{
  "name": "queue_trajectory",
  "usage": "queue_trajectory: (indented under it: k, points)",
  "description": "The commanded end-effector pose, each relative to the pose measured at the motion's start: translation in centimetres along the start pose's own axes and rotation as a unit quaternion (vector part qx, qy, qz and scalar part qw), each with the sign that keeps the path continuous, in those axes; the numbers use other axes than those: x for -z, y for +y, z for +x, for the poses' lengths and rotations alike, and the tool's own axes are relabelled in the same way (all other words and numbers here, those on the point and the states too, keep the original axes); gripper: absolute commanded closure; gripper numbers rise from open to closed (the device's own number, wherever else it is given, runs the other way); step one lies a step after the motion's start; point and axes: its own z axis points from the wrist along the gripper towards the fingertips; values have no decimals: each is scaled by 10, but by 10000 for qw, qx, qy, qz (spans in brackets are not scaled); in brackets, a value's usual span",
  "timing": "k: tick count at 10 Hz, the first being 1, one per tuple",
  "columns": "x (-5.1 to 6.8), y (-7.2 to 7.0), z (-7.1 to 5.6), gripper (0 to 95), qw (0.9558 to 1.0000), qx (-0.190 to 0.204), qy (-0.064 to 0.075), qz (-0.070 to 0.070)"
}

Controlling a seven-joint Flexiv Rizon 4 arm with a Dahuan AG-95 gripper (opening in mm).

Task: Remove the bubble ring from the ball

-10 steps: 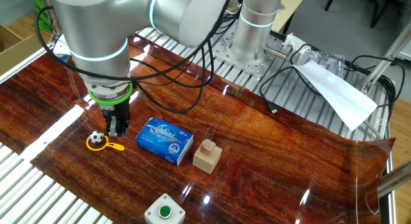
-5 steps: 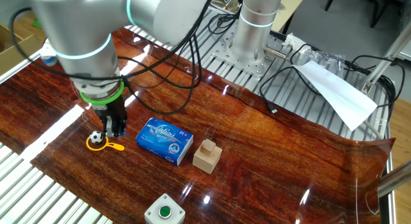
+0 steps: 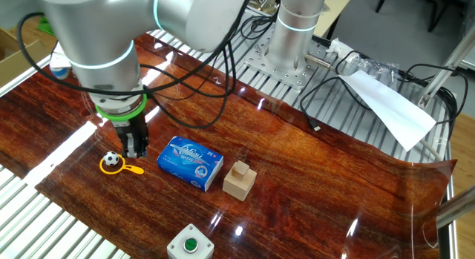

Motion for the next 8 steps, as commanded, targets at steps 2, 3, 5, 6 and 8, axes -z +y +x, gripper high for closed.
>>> queue_trajectory:
  k: [2,3,5,6,8]
  points:
    - [-1,2,-1,950,9991,343,191,-129]
    - [-1,2,-1,950,9992,359,144,-123]
    - [-1,2,-1,950,9992,326,172,-155]
    - [-1,2,-1,950,9995,233,173,-153]
    - [-1,2,-1,950,9996,-175,194,-130]
